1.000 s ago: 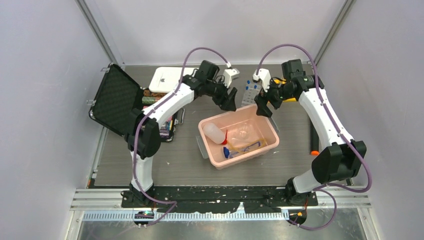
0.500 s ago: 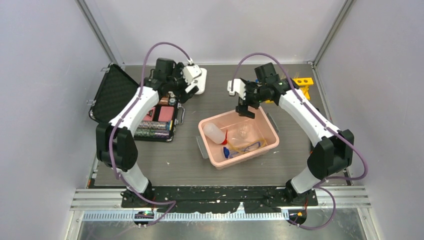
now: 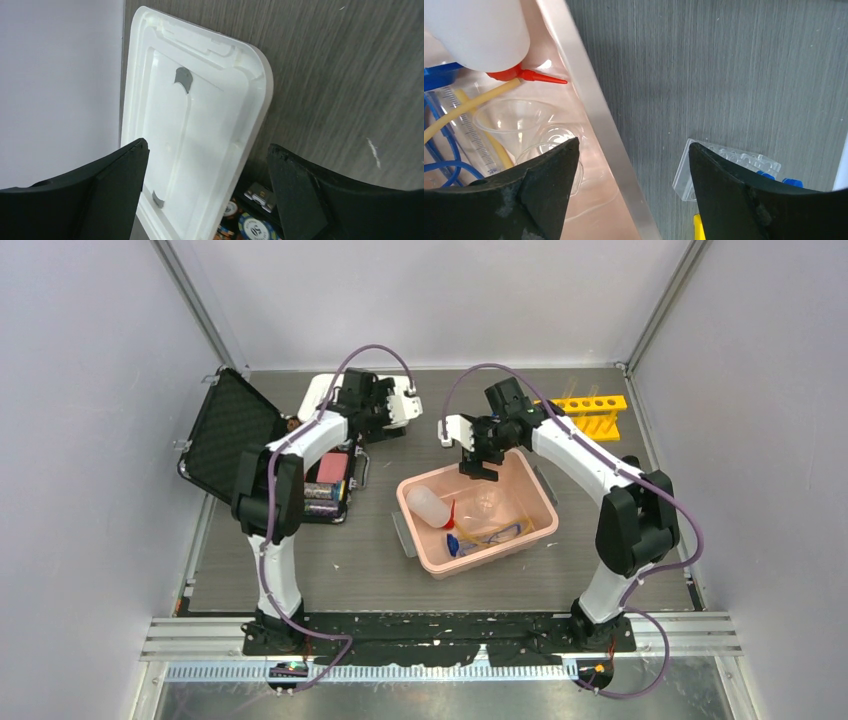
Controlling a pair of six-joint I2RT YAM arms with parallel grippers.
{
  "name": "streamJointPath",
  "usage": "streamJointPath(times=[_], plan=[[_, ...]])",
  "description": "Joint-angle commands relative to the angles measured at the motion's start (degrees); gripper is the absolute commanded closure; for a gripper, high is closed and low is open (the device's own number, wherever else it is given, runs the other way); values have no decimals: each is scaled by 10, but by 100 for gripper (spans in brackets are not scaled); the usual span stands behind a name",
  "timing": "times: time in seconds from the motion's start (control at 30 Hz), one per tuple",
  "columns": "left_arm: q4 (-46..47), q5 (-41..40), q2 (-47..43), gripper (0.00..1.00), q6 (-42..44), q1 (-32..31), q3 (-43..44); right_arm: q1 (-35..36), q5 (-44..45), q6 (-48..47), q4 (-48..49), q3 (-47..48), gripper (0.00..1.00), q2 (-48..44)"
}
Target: Organize the chemistry lab equipment
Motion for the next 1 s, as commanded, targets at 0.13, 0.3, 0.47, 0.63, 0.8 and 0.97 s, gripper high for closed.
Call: streamJointPath(times=[0.13,0.3,0.47,0.63,0.8,0.97], plan=[[32,-23,66,23,90,-15,74,0,35,38,25,13,32,21],[23,-27,84,36,130,-16,76,-2,44,89,33,26,49,32],[9,-15,75,43,162,-16,48,-2,44,109,35,21,59,31],[-5,-4,70,41,156,-16,41,-7,45,110,34,2,63,14],[25,-13,83,26,152,-16,34,-13,29,111,35,-8,63,7],[55,-47,110,40,116,-16,67,-13,26,137,28,22,66,24]])
